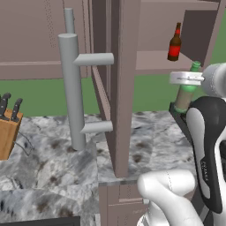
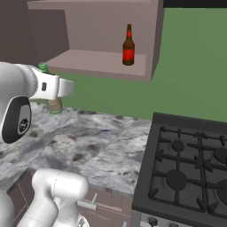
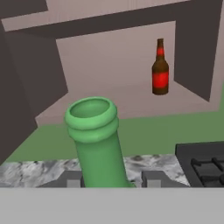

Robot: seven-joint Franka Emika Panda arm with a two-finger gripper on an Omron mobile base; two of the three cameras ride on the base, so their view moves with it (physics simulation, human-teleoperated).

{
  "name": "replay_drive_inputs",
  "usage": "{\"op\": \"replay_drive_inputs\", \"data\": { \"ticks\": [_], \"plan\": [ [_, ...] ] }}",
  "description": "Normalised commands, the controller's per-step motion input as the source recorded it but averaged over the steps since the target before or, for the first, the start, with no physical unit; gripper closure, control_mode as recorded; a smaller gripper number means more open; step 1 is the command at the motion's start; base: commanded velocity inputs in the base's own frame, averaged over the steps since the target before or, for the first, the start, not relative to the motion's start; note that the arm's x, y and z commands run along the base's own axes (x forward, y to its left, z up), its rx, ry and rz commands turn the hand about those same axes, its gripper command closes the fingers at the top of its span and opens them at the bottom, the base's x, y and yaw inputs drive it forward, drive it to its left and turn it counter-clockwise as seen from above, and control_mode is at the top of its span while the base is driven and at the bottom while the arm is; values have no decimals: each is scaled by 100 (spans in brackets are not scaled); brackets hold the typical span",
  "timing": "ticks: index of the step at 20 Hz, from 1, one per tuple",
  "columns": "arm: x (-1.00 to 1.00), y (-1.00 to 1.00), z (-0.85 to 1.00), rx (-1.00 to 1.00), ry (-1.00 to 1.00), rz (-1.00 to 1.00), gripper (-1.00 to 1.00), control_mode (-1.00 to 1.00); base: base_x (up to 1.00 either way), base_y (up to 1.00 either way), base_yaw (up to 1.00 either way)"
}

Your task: Sort all alcoholic drinks to one cabinet, and non-alcoholic drinks to the other.

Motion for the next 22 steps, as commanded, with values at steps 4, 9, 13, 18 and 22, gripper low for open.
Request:
{"op": "replay_drive_inputs", "data": {
  "ticks": [4,9,13,18,22],
  "plan": [
    [6,0,19,0,-12,0,100,-100,0,0,0],
    [7,0,21,0,-10,0,100,-100,0,0,0],
    [9,0,25,0,-6,0,100,-100,0,0,0],
    [14,0,22,0,-5,0,100,-100,0,0,0],
    [15,0,14,0,-6,0,100,-100,0,0,0]
  ]
}}
